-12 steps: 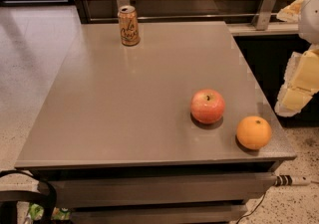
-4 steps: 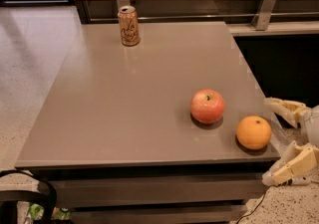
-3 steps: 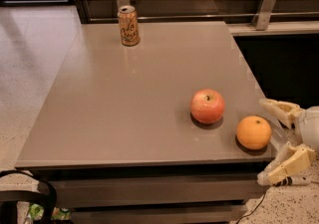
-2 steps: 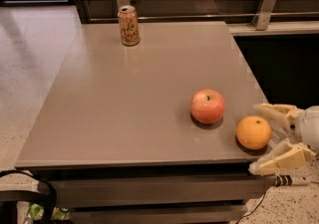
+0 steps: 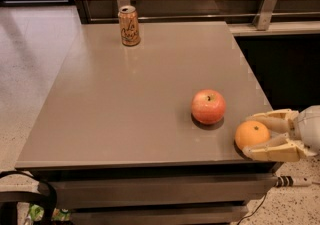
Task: Move orange near orange can
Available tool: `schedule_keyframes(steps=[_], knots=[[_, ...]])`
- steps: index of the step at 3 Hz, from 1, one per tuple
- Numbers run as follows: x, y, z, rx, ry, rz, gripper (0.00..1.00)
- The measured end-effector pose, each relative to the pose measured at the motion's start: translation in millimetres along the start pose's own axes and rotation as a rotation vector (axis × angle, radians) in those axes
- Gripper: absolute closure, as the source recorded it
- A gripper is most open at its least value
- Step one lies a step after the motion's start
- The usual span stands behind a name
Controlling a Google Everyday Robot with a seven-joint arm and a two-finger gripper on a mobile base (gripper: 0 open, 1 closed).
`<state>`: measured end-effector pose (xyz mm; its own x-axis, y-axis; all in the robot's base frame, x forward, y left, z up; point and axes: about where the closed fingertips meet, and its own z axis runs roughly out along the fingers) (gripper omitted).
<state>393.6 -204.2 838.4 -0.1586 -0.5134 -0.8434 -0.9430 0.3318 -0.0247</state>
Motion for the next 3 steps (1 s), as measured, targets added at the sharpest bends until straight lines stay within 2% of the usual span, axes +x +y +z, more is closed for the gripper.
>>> schedule_keyframes(steps=[1,2,3], knots=[[-2.5,1.1,0.9,-0.002,0.001,-0.005,0.96],[-3.5,1.5,1.3,-0.003,0.002,-0.007,1.0],[-22.4,-16.1,-10.9,0.023,0.004,-0.021,1.0]])
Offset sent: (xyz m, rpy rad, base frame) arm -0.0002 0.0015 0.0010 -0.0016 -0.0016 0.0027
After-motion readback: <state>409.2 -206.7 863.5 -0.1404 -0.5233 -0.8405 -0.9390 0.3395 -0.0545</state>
